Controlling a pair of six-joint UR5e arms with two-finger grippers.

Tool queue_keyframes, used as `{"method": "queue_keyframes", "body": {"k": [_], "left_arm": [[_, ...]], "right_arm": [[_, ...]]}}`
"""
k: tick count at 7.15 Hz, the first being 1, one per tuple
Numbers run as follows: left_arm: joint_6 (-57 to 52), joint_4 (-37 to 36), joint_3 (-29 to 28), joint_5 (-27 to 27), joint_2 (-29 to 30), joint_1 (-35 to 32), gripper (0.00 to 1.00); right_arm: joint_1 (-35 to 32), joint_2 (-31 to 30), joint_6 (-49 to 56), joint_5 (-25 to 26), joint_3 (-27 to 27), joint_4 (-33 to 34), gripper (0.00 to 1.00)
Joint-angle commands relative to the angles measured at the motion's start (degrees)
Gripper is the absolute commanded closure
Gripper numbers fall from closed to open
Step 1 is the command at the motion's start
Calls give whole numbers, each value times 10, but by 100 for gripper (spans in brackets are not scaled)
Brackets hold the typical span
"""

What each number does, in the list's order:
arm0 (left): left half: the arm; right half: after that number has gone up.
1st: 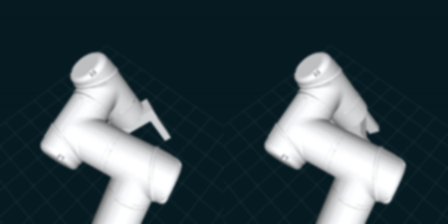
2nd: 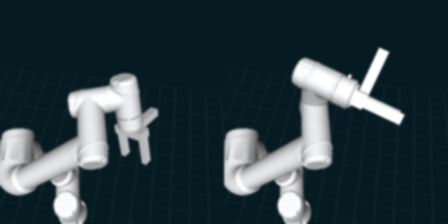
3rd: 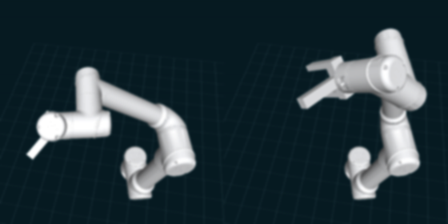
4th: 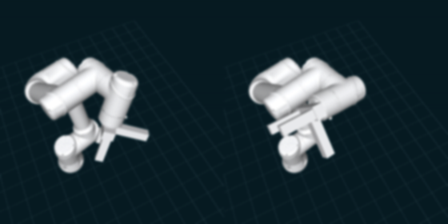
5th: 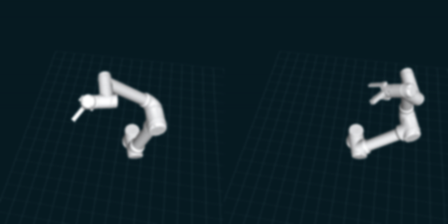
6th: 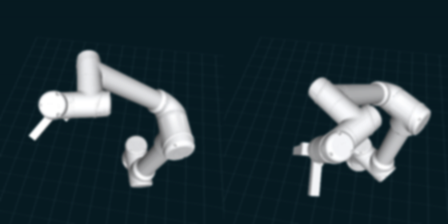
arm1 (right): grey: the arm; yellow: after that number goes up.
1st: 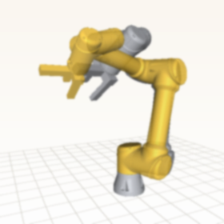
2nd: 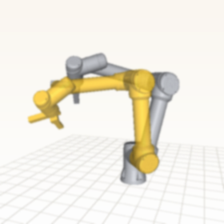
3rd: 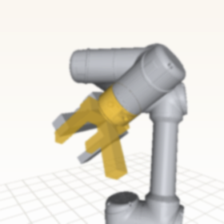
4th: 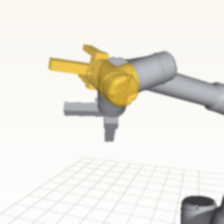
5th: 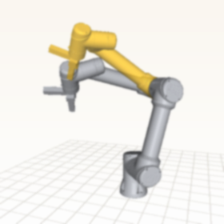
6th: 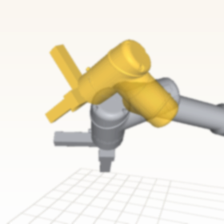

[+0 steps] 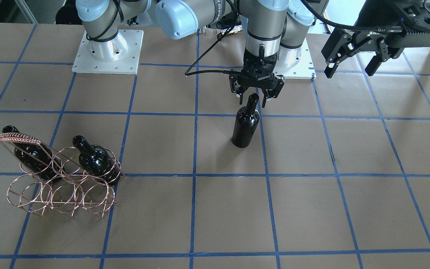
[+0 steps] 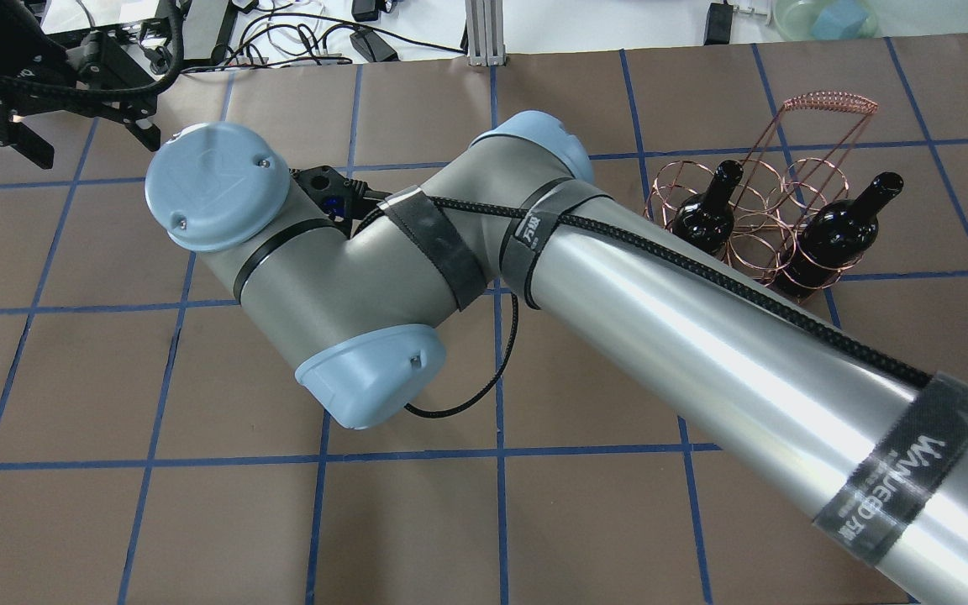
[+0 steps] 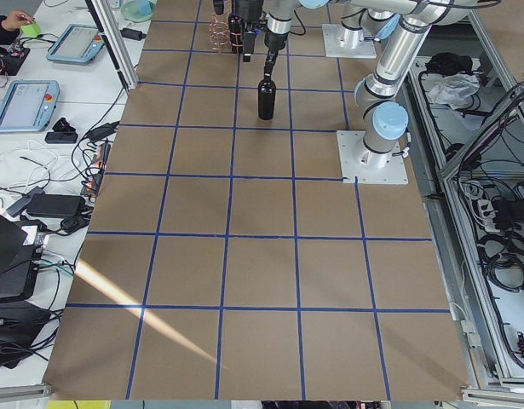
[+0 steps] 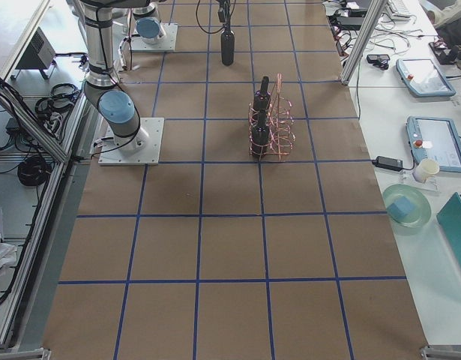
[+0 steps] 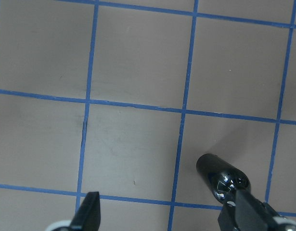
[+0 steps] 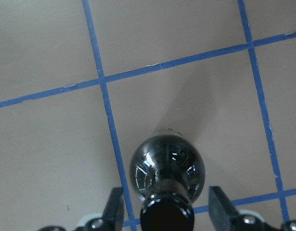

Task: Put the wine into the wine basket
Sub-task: 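Lift the bottle with the right gripper and carry it to the basket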

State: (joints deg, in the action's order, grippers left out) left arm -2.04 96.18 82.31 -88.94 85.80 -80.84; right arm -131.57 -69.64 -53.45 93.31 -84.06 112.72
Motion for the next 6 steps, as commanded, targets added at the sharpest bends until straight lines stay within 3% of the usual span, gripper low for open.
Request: {"method": "queue_keyframes", "body": {"k": [1, 2, 3, 6], "left_arm": [[-2, 0, 0, 0, 0, 2, 0], [-3, 0, 0, 0, -1, 3, 0], [-3, 0, 0, 0, -1, 3, 0], [-3, 0, 0, 0, -1, 2, 0]], "right_arm": [[0, 0, 7, 5, -11, 3, 50], [0, 0, 11, 4, -10, 4, 64], [0, 0, 13, 2, -10, 15, 70], [0, 1, 34, 2, -11, 34, 74]]}}
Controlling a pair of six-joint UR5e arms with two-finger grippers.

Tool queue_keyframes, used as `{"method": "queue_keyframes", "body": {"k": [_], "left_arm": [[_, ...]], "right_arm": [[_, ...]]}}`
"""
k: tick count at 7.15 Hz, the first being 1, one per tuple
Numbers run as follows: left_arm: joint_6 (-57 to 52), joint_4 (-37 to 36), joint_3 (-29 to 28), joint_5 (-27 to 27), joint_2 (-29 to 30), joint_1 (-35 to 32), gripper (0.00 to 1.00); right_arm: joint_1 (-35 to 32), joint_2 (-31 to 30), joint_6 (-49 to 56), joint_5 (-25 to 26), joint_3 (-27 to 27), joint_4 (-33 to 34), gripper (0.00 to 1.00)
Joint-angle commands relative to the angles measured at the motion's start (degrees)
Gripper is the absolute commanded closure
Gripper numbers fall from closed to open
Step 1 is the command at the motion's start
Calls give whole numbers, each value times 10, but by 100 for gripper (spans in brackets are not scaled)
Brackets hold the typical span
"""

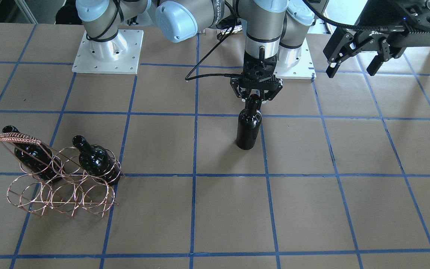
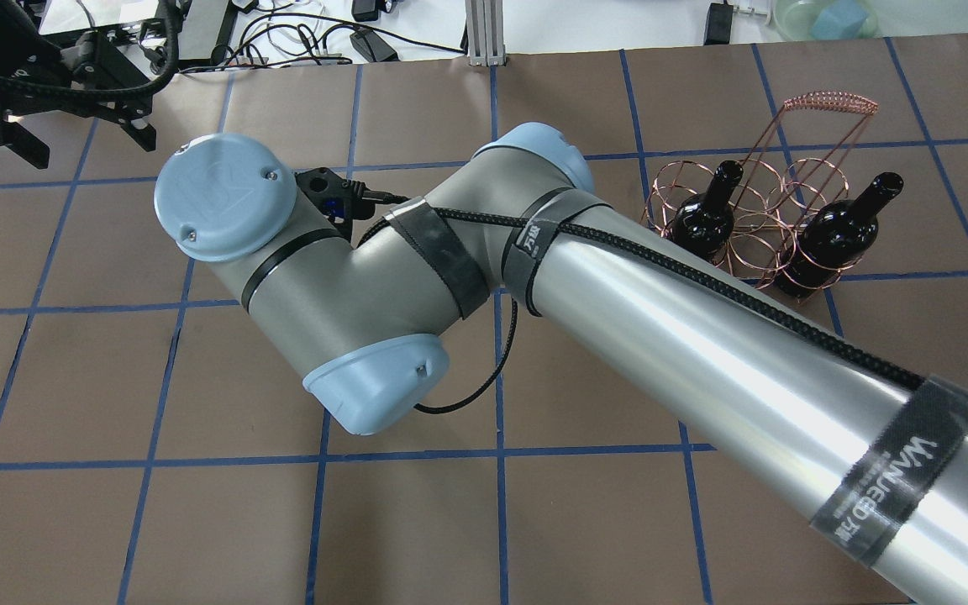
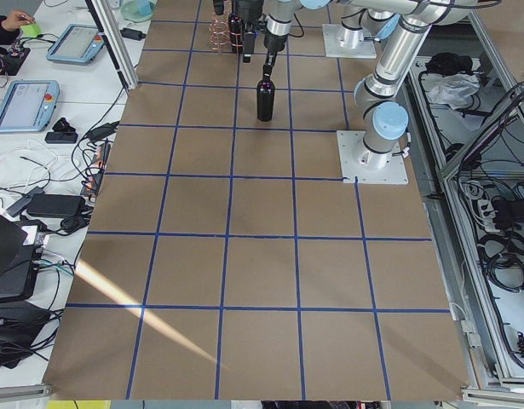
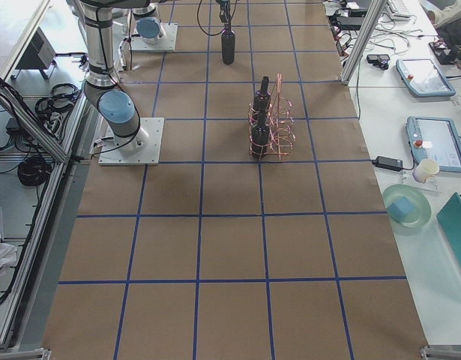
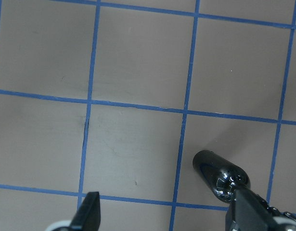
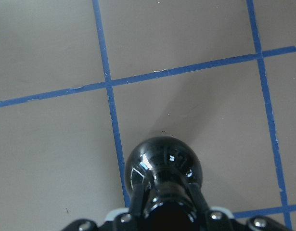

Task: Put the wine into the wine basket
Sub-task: 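Lift the bottle with the right gripper and carry it to the basket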

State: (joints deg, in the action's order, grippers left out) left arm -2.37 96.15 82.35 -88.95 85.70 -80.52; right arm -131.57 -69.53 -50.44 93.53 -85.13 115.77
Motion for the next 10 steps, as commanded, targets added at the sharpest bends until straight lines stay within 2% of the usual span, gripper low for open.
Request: {"method": "queue_keyframes", "body": {"k": [1, 3, 5, 8, 10], "left_arm": [[0, 0, 0, -1, 0, -3, 0], [11, 0, 7, 0, 0, -9, 0], [14, 0, 23, 0, -7, -12, 0], [86, -1, 41, -7, -3, -76, 0], [118, -49, 82, -9, -3, -115, 0]], "right_arm": [[0, 0, 3, -1, 0, 2, 79], [2, -10, 3, 1, 1, -6, 87], [28, -63, 46, 4, -1, -109, 93], [185, -174, 232, -2, -1, -250, 96], [284, -231, 354, 0, -1, -311, 96]]}}
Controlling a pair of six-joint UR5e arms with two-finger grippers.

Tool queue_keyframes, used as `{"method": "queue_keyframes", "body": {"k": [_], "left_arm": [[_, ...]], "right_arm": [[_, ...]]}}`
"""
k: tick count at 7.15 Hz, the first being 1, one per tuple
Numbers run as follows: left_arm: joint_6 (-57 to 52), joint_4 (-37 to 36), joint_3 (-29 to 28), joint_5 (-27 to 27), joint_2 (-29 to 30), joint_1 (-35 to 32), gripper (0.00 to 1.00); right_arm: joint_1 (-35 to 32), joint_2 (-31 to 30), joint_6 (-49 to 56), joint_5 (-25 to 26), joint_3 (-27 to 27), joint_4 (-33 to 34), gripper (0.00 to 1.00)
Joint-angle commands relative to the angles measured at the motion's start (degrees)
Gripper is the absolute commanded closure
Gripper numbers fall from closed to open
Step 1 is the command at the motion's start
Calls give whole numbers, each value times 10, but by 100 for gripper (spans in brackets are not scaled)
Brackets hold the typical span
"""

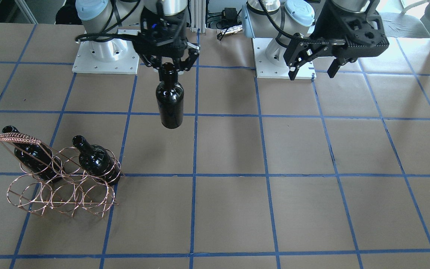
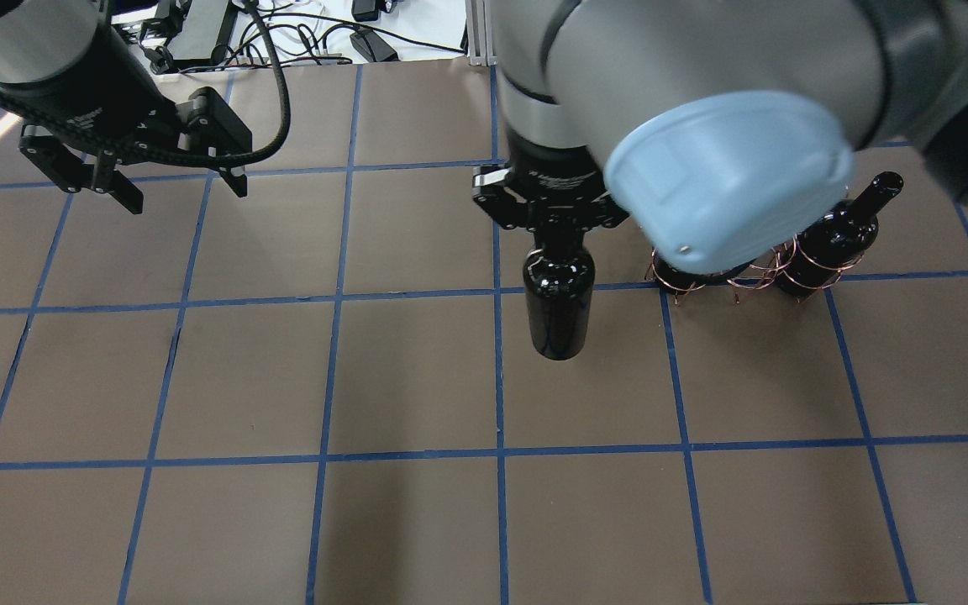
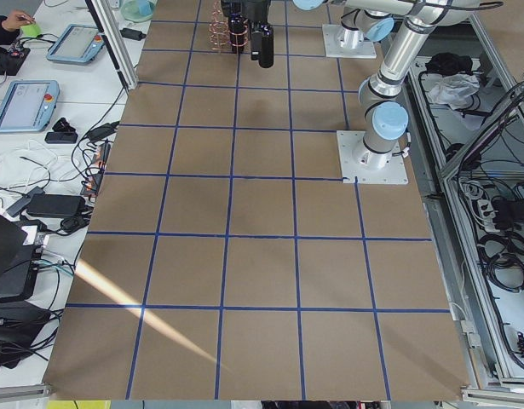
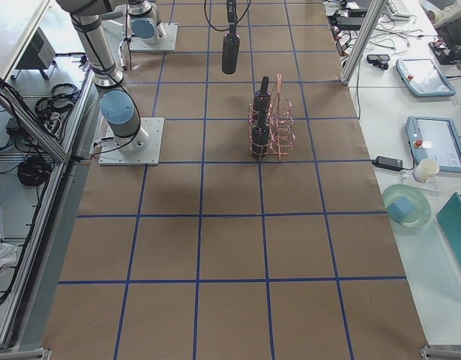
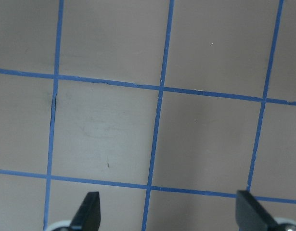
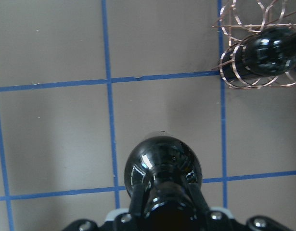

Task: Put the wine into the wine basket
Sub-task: 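Tilt and lower the bottle into the empty basket slot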

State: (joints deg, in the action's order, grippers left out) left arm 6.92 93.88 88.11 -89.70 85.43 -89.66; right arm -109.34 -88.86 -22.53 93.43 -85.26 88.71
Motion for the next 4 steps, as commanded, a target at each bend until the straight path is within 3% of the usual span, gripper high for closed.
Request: {"method": "queue_keyframes", "body": {"k": [1, 4], "left_arm": [[26, -46, 29, -2, -5, -26, 0], [25, -49, 31, -2, -7, -26, 0]], "right_arm": [[103, -53, 136, 5, 0, -48, 96], [229, -58, 269, 1, 0, -44, 96]]}}
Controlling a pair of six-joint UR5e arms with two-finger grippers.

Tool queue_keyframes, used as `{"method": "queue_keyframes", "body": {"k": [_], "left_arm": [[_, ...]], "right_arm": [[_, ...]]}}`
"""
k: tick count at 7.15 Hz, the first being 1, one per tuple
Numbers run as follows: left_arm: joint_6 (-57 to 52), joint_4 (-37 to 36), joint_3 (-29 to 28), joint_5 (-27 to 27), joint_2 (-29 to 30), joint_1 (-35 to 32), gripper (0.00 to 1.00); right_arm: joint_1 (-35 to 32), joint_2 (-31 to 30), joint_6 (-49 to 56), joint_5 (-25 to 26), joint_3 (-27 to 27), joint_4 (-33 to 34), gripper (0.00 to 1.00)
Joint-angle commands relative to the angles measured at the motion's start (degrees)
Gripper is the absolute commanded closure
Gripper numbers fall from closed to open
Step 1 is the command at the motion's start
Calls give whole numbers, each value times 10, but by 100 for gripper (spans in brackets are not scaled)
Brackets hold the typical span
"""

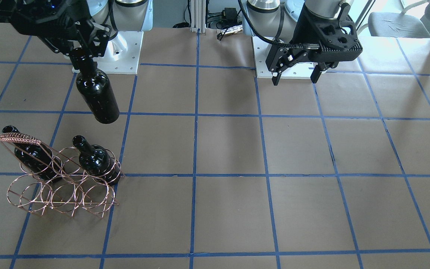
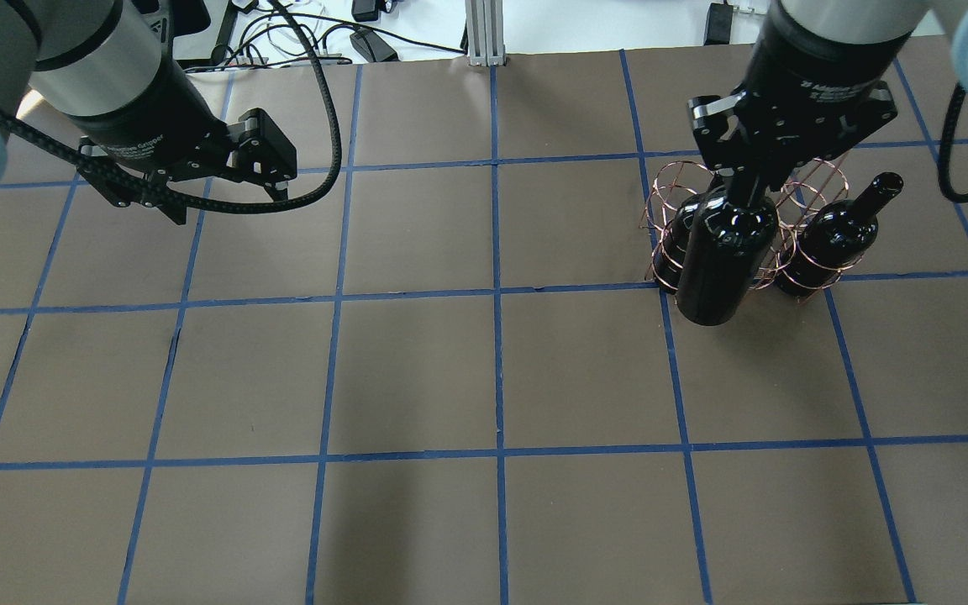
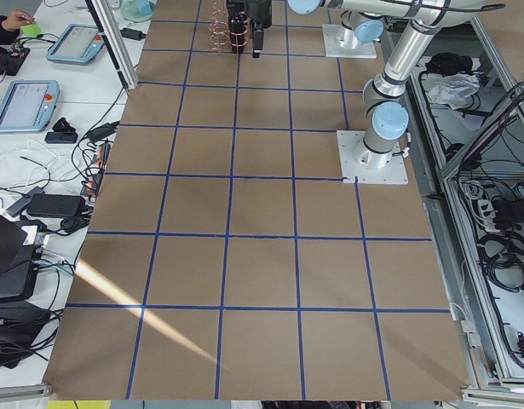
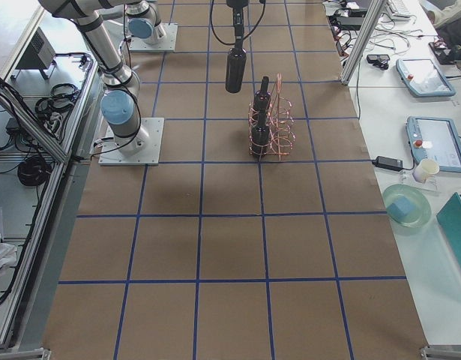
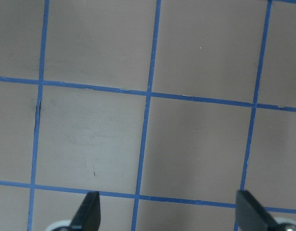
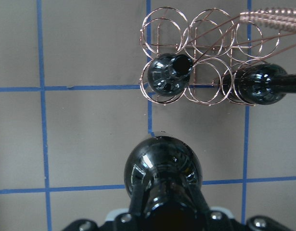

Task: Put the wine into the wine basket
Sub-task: 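Tilt and lower the bottle into the empty basket slot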

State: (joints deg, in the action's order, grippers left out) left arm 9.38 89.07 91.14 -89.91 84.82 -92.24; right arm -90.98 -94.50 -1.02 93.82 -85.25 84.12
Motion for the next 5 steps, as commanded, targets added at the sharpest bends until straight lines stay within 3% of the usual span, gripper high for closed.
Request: {"method": "queue_keyframes", "body": {"k": [1, 5], "left_arm": [[-1, -1, 1, 0, -3, 0, 0], [-43, 1, 17, -1, -18, 2, 0]], "right_arm": [[71, 1, 106, -4, 0, 9, 97], [87, 50, 137, -27, -1, 103, 97]]}}
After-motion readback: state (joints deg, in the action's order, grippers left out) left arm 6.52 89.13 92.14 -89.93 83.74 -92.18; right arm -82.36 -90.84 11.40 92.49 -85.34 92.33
